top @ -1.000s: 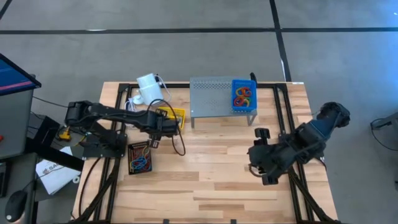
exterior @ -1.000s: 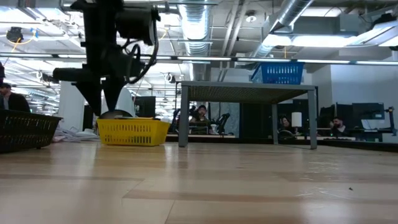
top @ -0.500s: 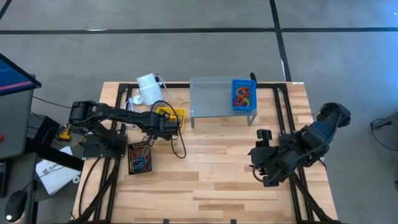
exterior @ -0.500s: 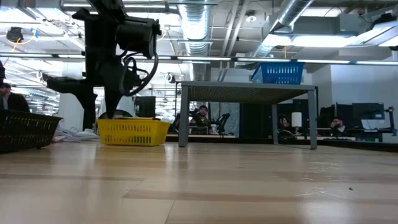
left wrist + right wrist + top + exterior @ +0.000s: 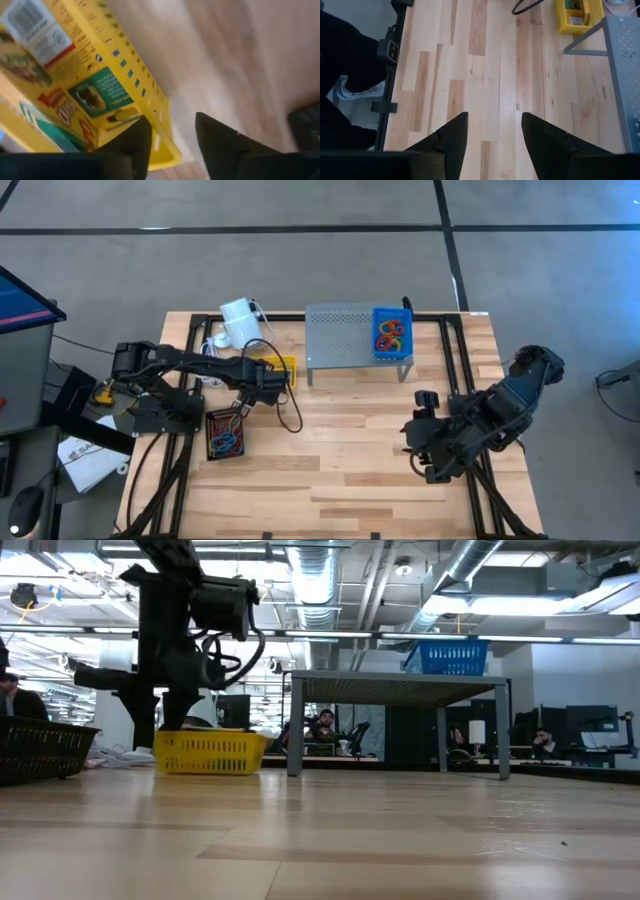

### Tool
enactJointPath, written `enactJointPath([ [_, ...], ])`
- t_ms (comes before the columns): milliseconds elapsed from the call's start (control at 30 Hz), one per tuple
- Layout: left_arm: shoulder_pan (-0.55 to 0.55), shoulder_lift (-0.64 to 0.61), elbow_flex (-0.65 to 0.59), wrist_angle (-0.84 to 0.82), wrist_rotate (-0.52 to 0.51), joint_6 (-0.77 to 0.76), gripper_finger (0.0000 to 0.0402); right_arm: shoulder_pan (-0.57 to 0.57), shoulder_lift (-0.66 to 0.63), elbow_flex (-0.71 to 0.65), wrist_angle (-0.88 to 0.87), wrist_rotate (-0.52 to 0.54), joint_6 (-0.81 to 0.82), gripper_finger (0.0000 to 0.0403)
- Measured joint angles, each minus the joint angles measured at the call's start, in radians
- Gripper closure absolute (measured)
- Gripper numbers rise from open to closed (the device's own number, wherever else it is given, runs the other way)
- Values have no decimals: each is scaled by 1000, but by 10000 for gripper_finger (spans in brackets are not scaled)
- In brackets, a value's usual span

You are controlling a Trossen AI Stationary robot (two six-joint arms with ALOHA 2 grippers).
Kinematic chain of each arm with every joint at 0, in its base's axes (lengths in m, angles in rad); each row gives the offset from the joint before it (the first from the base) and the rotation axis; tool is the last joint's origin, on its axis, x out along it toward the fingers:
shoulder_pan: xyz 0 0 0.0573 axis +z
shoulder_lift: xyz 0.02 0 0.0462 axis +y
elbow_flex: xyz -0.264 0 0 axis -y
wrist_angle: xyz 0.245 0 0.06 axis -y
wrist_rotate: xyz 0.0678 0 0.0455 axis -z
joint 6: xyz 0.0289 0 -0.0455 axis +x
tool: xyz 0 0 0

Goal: Pick & Place Office Desk Supplies
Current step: Put the yellow bin on the shelf

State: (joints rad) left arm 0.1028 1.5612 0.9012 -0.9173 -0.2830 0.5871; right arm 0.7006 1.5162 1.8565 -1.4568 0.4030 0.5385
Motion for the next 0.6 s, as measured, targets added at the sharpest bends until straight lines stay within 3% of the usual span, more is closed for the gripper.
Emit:
enactJointPath([
  [300, -72, -1, 0, 0, 67, -57, 388, 0, 0, 0, 0, -2, 23, 220],
  [600, -144, -1, 1, 8, 74, -97, 387, 0, 0, 0, 0, -5, 23, 221],
])
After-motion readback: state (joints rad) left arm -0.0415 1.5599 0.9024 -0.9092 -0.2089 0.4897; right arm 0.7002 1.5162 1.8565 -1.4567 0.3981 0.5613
